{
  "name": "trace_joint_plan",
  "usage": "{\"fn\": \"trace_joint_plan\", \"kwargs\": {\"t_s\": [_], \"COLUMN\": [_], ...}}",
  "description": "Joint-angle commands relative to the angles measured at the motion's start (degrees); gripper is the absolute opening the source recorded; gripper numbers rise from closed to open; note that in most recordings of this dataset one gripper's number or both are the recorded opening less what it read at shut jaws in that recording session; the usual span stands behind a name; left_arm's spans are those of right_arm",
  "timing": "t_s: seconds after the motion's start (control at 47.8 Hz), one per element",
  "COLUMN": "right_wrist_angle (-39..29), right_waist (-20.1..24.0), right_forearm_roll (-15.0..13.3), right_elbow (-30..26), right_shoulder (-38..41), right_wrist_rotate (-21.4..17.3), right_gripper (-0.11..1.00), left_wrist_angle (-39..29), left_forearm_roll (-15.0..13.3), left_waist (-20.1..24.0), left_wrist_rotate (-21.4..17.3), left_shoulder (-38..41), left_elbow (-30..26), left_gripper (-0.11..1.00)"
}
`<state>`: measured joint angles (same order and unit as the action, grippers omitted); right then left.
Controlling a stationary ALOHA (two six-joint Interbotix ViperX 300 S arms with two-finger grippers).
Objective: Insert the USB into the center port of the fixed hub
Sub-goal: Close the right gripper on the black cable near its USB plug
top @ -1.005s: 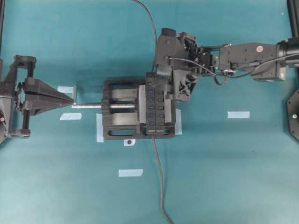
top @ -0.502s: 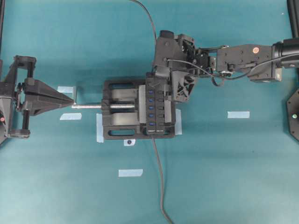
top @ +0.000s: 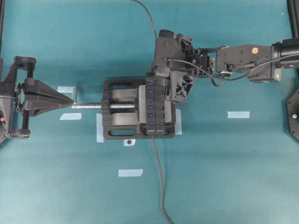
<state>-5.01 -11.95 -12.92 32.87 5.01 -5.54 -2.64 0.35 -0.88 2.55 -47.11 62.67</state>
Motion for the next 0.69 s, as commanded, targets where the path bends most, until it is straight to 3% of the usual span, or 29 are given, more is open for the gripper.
{"fn": "trace_joint_plan", "kwargs": {"t_s": [0.0,0.398,0.67], "right_wrist_angle": [0.26,0.09,-0.53], "right_waist": [0.0,0.09,0.26], "right_forearm_roll": [0.09,0.35,0.44], "right_elbow": [-1.14,-1.23,-1.32], "right_shoulder": [-0.7,-0.79,-1.05], "right_wrist_rotate": [-0.53,-0.62,-0.7], "right_gripper": [0.33,0.13,0.11], "left_wrist_angle": [0.26,0.26,0.35], "left_forearm_roll": [0.09,0.09,0.09], "left_waist": [-0.09,-0.09,-0.09], "left_wrist_rotate": [0.09,0.09,0.09], "left_shoulder": [0.18,0.18,0.09], "left_elbow": [-0.62,-0.62,-0.7], "left_gripper": [0.0,0.0,0.0]}}
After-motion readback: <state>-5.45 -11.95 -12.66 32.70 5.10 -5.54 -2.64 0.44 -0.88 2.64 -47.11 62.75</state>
